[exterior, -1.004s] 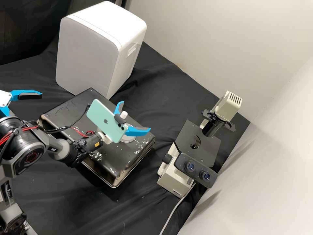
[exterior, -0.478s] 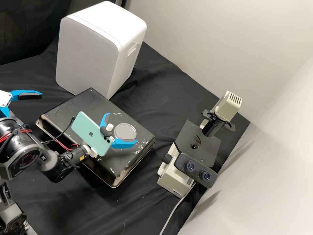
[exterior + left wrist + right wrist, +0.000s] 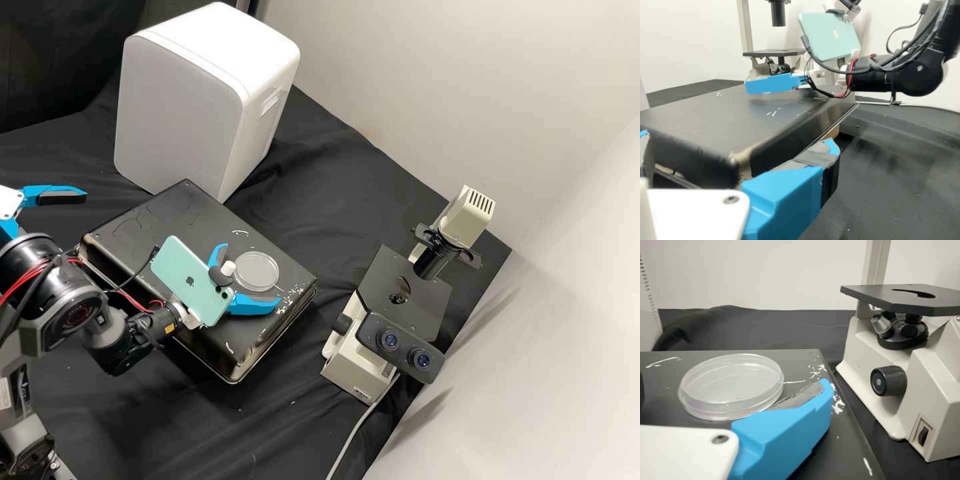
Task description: Place the petri dish on the microscope
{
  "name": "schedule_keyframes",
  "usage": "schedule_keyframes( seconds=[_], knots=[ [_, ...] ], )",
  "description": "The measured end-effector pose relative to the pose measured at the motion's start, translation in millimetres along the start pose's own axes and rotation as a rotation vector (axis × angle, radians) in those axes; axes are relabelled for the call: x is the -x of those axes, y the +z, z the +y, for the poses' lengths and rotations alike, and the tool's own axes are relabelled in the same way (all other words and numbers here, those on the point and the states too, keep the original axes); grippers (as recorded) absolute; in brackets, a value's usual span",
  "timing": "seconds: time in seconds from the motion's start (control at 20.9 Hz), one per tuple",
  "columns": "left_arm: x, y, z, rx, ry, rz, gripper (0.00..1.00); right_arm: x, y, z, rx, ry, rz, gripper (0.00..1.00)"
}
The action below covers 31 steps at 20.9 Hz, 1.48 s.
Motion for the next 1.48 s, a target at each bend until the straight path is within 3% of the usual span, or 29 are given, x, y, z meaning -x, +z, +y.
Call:
schedule_keyframes(
  seconds=[0.33,0.76,0.81,1.48],
  knots=[
    [-0.2,0.8,-0.1,-0.001,-0.001,-0.004,1.00,-21.4,0.8,-4.3,0.042,0.013,0.000,1.00],
    [-0.2,0.8,-0.1,-0.001,-0.001,-0.004,1.00,-37.3,-3.6,-9.9,0.057,0.015,0.013,1.00],
    [-0.2,0.8,-0.1,-0.001,-0.001,-0.004,1.00,-37.8,-4.0,-9.6,0.057,0.017,0.015,0.00],
    [-0.2,0.8,-0.1,-0.001,-0.001,-0.004,1.00,-40.5,-3.5,-11.0,0.055,0.008,0.014,0.00]
  ],
)
